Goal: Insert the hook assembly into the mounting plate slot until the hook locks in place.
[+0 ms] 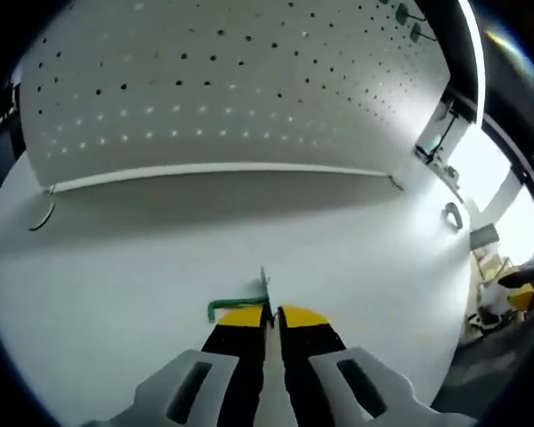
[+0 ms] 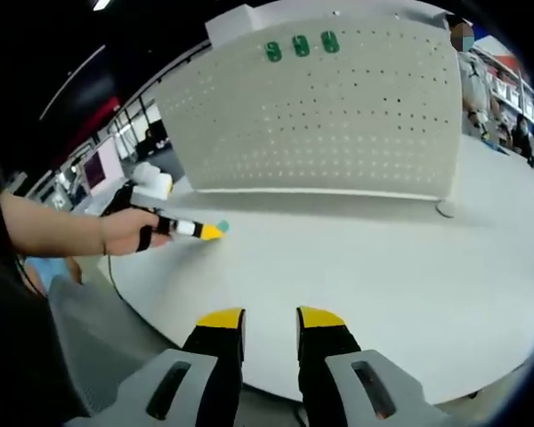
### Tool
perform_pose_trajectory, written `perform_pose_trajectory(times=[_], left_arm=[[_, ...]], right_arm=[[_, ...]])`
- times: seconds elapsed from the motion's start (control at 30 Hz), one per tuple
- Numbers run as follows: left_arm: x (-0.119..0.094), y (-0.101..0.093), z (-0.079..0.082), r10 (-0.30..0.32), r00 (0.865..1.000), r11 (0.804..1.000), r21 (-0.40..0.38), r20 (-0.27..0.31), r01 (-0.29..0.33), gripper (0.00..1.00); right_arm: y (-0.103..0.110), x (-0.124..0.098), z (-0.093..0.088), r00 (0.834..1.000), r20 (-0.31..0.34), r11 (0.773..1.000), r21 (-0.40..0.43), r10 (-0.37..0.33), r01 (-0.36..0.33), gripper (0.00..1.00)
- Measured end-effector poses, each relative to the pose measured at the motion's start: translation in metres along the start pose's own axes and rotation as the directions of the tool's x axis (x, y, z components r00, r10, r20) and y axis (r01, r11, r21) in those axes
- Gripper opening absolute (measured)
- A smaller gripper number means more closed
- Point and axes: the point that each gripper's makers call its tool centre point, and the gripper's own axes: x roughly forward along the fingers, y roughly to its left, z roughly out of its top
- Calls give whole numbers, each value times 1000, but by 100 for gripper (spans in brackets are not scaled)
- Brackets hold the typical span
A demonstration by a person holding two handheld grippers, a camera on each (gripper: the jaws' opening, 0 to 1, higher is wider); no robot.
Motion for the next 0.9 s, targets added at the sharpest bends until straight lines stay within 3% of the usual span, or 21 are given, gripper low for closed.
perform_pose_trajectory(times=[0.2, 0.37, 0.47, 0.63, 0.9], left_arm=[[-6, -1, 5, -25, 1000, 999, 21, 18, 24, 5], [-10, -2, -1, -33, 999, 999, 43, 2, 33, 4], [-14, -5, -3, -53, 999, 999, -11, 13, 53, 4], [-22, -8, -3, -63, 998, 998, -13, 12, 63, 4], [-45, -27, -9, -134, 991, 987, 90, -24, 136, 4]], right_arm=[[1, 2, -2, 1000, -3, 1000, -1, 3, -3, 21], [7, 7, -2, 1000, -10, 1000, -12, 18, -19, 21], [9, 8, -1, 1000, -9, 1000, -19, 25, -25, 21], [11, 9, 0, 999, -18, 999, -38, 36, -37, 21], [17, 13, 4, 998, -17, 997, -58, 52, -53, 21]])
